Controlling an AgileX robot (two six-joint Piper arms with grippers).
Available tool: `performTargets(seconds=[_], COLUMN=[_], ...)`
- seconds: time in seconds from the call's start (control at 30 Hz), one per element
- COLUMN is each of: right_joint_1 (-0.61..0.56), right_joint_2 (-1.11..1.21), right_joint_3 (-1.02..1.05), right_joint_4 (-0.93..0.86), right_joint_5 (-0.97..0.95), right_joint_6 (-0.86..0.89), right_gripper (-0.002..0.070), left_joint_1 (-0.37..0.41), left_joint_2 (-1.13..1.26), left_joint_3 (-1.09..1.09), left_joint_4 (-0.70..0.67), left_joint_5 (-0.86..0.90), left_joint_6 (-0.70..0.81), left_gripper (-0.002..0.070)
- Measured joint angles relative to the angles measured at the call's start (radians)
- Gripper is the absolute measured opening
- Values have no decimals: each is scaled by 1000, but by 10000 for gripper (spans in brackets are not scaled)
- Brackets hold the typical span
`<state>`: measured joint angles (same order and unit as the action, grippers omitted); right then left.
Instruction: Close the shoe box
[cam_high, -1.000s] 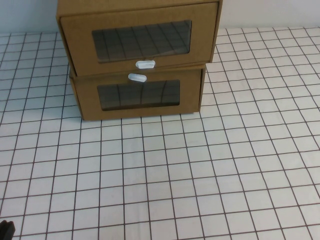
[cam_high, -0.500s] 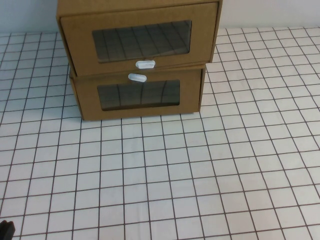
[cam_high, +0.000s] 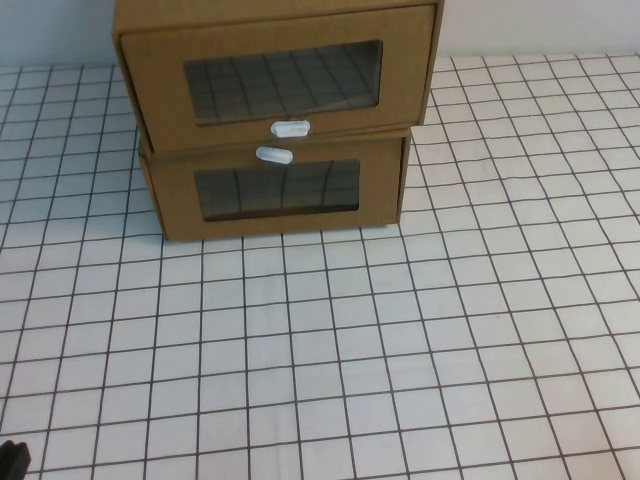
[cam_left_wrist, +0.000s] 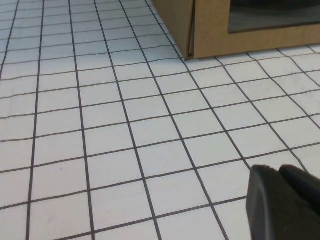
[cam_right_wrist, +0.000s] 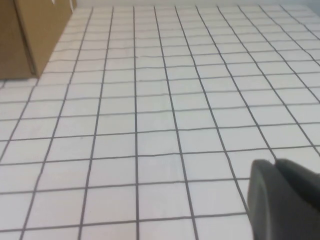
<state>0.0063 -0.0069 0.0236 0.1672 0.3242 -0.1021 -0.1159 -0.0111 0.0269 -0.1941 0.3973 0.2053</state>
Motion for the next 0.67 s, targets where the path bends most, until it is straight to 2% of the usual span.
performTargets(seconds=[0.67], right_joint_1=[0], right_joint_2=[0], right_joint_3=[0], right_joint_4=[-24], right_joint_5=[37], right_joint_6=[4], right_gripper=[-13], left_joint_1=[0], left_joint_2=[0], left_joint_3=[0], left_joint_4=[0], left_joint_5=[0], left_joint_6=[0], left_gripper=[-4])
